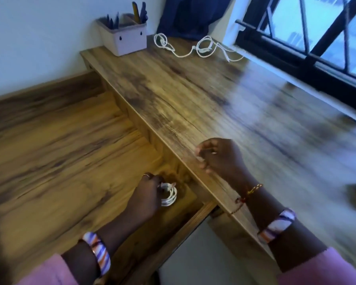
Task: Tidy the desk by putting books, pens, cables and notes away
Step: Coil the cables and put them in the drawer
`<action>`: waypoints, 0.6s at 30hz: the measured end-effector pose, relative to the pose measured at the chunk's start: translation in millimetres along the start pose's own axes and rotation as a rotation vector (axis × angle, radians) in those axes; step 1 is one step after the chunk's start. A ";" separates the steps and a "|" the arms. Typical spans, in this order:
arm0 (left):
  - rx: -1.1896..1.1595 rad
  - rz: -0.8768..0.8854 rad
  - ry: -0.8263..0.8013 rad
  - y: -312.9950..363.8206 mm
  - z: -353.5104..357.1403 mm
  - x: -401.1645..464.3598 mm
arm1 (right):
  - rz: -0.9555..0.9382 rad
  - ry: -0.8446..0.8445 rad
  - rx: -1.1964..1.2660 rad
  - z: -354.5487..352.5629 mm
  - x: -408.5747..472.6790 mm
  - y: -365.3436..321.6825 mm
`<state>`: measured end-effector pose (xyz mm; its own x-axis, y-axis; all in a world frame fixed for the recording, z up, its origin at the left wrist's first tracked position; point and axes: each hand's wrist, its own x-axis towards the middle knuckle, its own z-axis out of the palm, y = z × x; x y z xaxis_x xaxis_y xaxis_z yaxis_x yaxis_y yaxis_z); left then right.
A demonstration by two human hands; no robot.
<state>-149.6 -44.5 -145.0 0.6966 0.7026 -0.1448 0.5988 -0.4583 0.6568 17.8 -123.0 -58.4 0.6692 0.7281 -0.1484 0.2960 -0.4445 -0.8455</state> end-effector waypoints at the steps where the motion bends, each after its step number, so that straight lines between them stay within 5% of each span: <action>1: 0.011 -0.002 -0.037 -4.8 6.3 -0.5 | -0.040 0.075 -0.073 -8.2 0.5 6.7; 10: -0.193 -0.019 0.026 22.8 41.4 -8.2 | -0.175 0.123 -0.055 -29.2 -12.4 46.4; 18: -0.138 -0.126 0.172 22.5 20.2 -30.7 | -0.291 0.152 -0.050 -29.0 -13.6 53.3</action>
<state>-149.5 -87.3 -140.7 0.5349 0.8375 -0.1116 0.6087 -0.2905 0.7383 44.3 -171.7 -86.5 0.6445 0.7438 0.1773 0.5206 -0.2571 -0.8142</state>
